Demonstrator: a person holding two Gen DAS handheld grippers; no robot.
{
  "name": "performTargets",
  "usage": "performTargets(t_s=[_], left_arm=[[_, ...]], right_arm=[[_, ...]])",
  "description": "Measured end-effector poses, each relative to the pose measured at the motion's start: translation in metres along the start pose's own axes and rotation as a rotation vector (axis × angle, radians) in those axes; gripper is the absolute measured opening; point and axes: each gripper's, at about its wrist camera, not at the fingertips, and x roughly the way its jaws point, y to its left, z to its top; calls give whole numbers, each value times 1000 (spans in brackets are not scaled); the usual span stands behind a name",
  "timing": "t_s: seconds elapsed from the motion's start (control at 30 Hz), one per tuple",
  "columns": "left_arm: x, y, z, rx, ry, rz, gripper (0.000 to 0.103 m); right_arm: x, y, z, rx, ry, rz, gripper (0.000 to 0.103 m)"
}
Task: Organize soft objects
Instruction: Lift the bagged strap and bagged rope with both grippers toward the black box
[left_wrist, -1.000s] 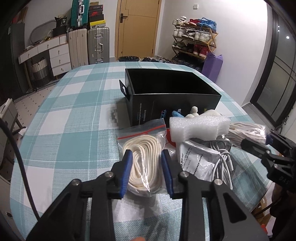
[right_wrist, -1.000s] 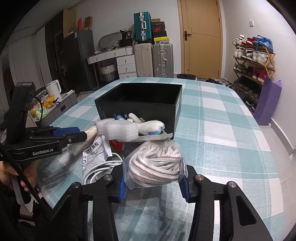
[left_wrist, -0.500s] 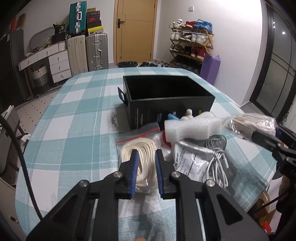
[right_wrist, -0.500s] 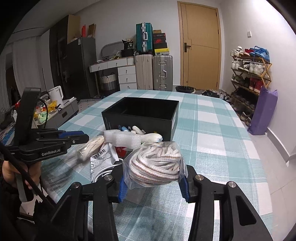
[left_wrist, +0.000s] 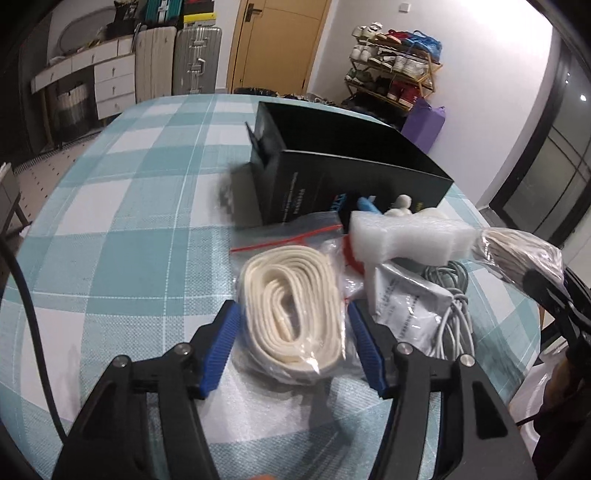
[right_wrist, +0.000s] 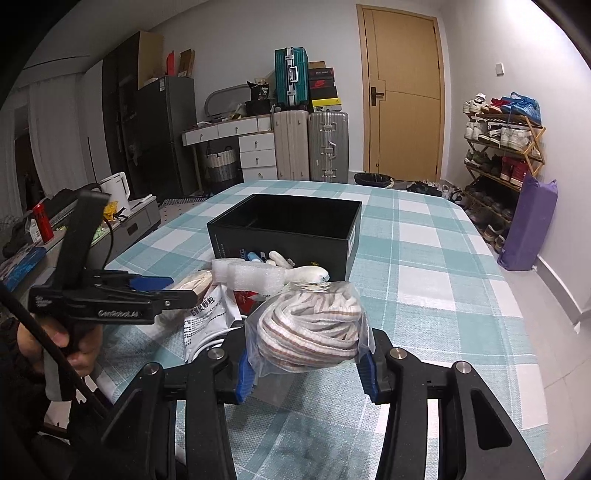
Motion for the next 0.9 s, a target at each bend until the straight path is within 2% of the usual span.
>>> performTargets(t_s=[0.1, 0.13, 0.23, 0.8, 0.9], left_arm=[[2, -4, -1, 26, 0, 16, 50], [2, -6, -1, 35, 4, 17, 41], [0, -8, -2, 49, -6, 29, 34], [-31, -19, -4, 81, -97, 53, 23], [-35, -19, -2, 80, -104, 50, 17]], right_arm=[[2, 0, 0, 4, -3, 1, 45], [3, 0, 0, 5, -3, 2, 45], [3, 0, 0, 4, -5, 2, 45], [-13, 4, 4, -3, -70, -8, 45], [-17, 4, 6, -3, -87, -10, 45]])
